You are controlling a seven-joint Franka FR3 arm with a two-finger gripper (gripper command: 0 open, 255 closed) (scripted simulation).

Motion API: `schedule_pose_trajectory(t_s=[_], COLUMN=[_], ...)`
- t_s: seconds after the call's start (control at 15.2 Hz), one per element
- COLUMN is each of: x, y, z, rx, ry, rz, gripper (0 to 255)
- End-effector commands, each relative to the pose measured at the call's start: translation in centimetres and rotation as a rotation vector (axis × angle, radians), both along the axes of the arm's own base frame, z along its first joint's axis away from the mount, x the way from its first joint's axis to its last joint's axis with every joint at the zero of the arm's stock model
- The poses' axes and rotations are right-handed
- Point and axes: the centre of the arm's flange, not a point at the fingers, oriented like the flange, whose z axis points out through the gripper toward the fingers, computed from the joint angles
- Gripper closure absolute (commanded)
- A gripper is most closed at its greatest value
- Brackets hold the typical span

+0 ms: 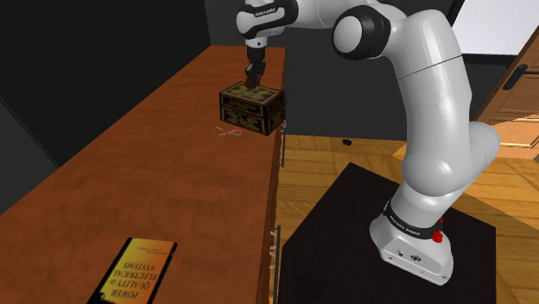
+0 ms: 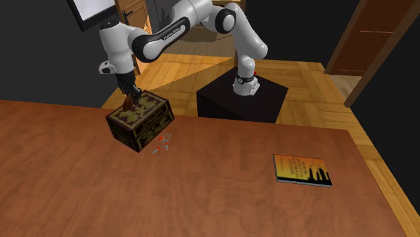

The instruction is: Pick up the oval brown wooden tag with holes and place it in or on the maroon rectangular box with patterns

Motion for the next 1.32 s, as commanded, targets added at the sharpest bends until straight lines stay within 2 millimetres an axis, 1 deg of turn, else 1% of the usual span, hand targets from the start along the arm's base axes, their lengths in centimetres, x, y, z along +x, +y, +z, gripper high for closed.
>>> schedule_pose_trajectory(t_s=[0.0,0.07,0.13,0.46,0.66,0.73,1.25], x=[0.0,0.0,0.0,0.0,-0.2,-0.3,-0.3], y=[0.0,0.0,0.0,0.0,0.0,0.0,0.0], z=[-0.1,-0.1,-0.1,-0.1,3.8,4.9,4.9], rx=[0.0,0.0,0.0,0.0,0.0,0.0,0.0], ry=[0.001,0.001,0.001,0.001,0.001,0.001,0.001], rz=[0.0,0.0,0.0,0.0,0.0,0.0,0.0], gripper=[255,255,0,0,0,0,0])
